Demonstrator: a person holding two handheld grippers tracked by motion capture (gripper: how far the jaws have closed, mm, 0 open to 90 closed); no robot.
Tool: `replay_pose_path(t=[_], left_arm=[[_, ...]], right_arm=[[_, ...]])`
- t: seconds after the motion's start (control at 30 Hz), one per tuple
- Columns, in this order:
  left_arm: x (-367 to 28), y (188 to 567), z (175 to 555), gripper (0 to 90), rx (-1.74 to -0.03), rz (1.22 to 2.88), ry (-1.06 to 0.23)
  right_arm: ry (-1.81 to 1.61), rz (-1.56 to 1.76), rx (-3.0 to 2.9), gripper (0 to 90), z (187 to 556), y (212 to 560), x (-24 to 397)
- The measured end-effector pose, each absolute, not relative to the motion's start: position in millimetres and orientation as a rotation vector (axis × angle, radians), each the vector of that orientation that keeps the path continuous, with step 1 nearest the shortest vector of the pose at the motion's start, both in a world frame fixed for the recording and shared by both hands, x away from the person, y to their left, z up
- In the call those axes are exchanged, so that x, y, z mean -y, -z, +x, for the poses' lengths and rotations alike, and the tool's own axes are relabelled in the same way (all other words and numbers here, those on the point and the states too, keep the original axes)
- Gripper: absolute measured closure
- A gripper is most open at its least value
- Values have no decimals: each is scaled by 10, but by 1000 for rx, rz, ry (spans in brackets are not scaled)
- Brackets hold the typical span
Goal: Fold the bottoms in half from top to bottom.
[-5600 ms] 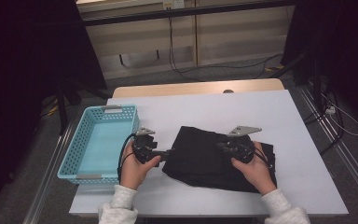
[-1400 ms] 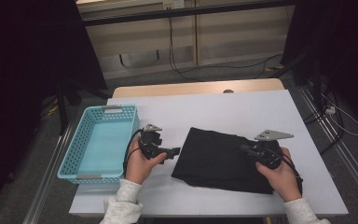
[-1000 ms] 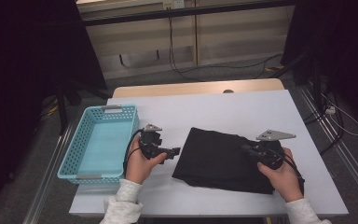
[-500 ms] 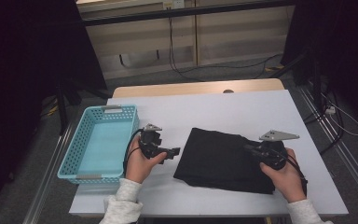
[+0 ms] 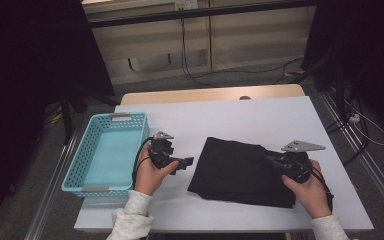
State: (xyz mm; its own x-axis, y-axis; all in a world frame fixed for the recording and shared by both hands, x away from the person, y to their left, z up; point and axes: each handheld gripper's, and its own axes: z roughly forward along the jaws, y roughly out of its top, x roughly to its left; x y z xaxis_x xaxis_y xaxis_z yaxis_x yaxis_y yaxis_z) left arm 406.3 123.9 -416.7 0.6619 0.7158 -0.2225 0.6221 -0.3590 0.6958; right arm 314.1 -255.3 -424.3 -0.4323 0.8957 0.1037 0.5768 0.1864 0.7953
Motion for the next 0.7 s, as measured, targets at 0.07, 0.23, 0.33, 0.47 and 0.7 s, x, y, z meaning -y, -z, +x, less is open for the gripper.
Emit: replay_pose_path(t=[0.07, 0.23, 0.33, 0.47, 0.7], left_arm=[[-1240, 4171, 4069, 91, -1025, 2099, -150], [-1237, 4168, 4076, 91, -1024, 2100, -149], [-1239, 4158, 4077, 91, -1025, 2098, -152], [-1238, 4149, 4079, 90, -1020, 2096, -157], [-1230, 4157, 4087, 90, -1019, 2101, -153]], right_arm=[[-1126, 1387, -2082, 900, 3136, 4242, 2562], [-1125, 1390, -2078, 900, 3124, 4240, 2580], [-1122, 1394, -2076, 900, 3118, 4241, 2593], [-1120, 1400, -2075, 900, 3111, 4240, 2609], [-1114, 1401, -2067, 900, 3095, 4236, 2634]])
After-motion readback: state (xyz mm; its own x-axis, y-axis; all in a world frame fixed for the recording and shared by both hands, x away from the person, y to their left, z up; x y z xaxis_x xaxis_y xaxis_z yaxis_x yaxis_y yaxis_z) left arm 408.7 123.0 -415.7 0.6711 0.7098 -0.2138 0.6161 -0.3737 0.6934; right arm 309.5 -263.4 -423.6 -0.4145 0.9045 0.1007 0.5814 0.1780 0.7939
